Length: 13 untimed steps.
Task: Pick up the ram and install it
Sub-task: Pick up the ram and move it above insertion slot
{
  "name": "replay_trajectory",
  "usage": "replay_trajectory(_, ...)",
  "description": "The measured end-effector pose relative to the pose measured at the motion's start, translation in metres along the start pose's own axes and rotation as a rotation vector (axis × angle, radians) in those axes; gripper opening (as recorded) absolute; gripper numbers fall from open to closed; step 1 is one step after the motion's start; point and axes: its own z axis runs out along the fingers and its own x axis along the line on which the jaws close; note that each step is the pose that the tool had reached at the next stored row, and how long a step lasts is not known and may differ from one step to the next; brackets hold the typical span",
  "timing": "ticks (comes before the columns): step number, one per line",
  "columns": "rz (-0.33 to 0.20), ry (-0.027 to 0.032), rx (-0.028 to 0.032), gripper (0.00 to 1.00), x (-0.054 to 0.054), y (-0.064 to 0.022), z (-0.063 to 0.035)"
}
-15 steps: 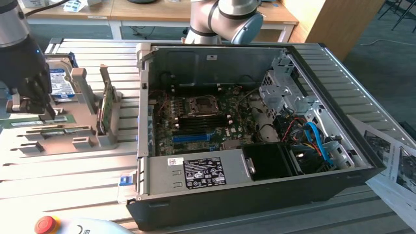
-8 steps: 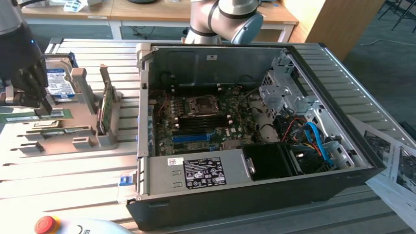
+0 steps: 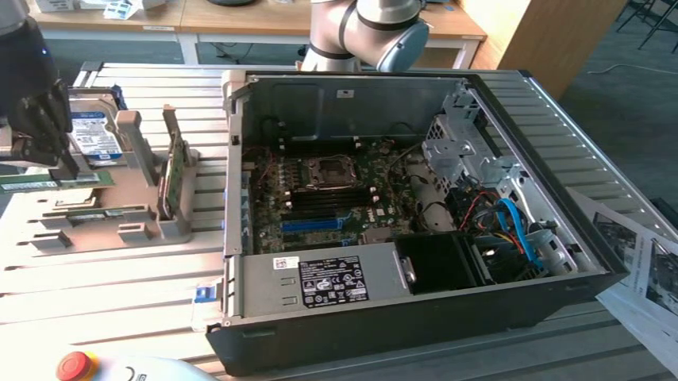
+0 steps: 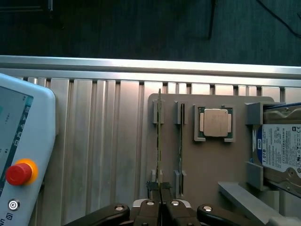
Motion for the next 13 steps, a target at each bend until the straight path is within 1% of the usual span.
replay_trajectory(4,0.000,0.0059,-0.0007,0.12,0.000,0.0005,-0.0095)
replay_trajectory(13,0.000,0.0112,-0.0006,0.12,0.000,0.0017,-0.0345)
